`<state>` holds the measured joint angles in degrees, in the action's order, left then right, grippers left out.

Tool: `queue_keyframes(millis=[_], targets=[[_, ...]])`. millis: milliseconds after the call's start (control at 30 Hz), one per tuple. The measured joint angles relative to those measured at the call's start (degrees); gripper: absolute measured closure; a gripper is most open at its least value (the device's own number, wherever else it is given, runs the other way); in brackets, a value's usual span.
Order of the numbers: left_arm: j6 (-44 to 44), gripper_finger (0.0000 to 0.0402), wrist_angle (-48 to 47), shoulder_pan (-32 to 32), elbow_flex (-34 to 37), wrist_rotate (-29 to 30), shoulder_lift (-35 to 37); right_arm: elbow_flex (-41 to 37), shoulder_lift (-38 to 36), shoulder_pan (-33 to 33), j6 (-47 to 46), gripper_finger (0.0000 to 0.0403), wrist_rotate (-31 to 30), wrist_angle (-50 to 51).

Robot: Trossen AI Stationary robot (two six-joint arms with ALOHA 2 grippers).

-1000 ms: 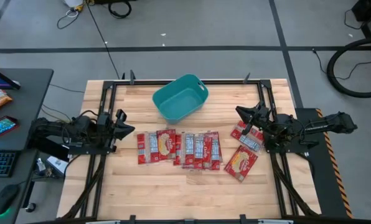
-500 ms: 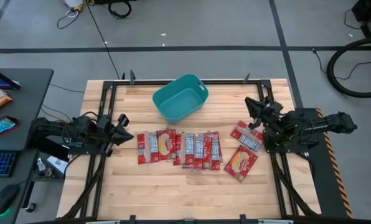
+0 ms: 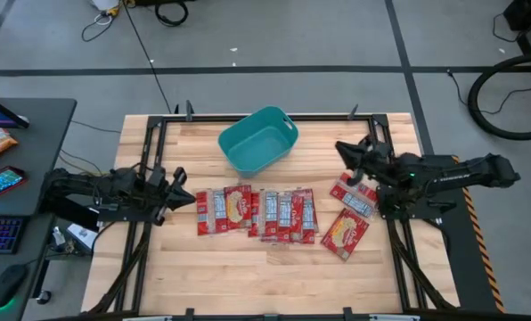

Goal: Sort popcorn bags into baskets
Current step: Put the popcorn bag into the blue bin

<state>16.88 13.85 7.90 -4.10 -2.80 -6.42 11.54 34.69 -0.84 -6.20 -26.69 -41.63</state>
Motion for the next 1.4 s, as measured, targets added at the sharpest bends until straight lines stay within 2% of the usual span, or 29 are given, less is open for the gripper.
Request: queue_keyframes(millis=[167,333,433,667,867,1033,1167,1300,1400], targets=[[-4.22,0.0379,-0.15,0.00,0.00,5.54,0.00,9.12,10.58,-1.55,-0.14,0.0351,4.54,13.97],[-7.03,0.0379,-5.86,0.00,0.00,7.14,0.00,16.44,19.86,-1.13,-0.30,0.0351,7.98,25.70],[-8.69,0.0379,-8.30,0.00,0.00,8.59,0.00,20.36,24.57,-0.38,-1.55,0.0351,8.38,32.47],[-15.90,0.0379,-7.45,0.00,0.00,11.14,0.00,28.57,33.81,2.01,-6.46,0.0339,8.43,44.73],[-16.06,0.0369,-7.89,-0.02,0.00,16.88,-0.20,33.19,40.37,3.08,-18.57,0.0305,9.66,54.28],[-18.50,0.0334,-5.70,-0.15,0.00,19.45,-0.33,37.98,44.42,2.19,-32.79,0.0256,15.99,63.43],[-19.54,0.0301,-4.48,-0.70,0.00,22.49,-0.33,42.01,47.10,1.77,-40.73,0.0225,20.61,68.22],[-19.41,0.0284,-4.63,-1.38,0.00,24.66,-0.33,46.94,49.38,2.45,-49.27,0.0218,20.43,74.34],[-19.20,0.0283,-5.39,-1.36,0.00,24.69,-0.34,50.99,51.29,3.65,-55.57,0.0219,17.92,80.59]])
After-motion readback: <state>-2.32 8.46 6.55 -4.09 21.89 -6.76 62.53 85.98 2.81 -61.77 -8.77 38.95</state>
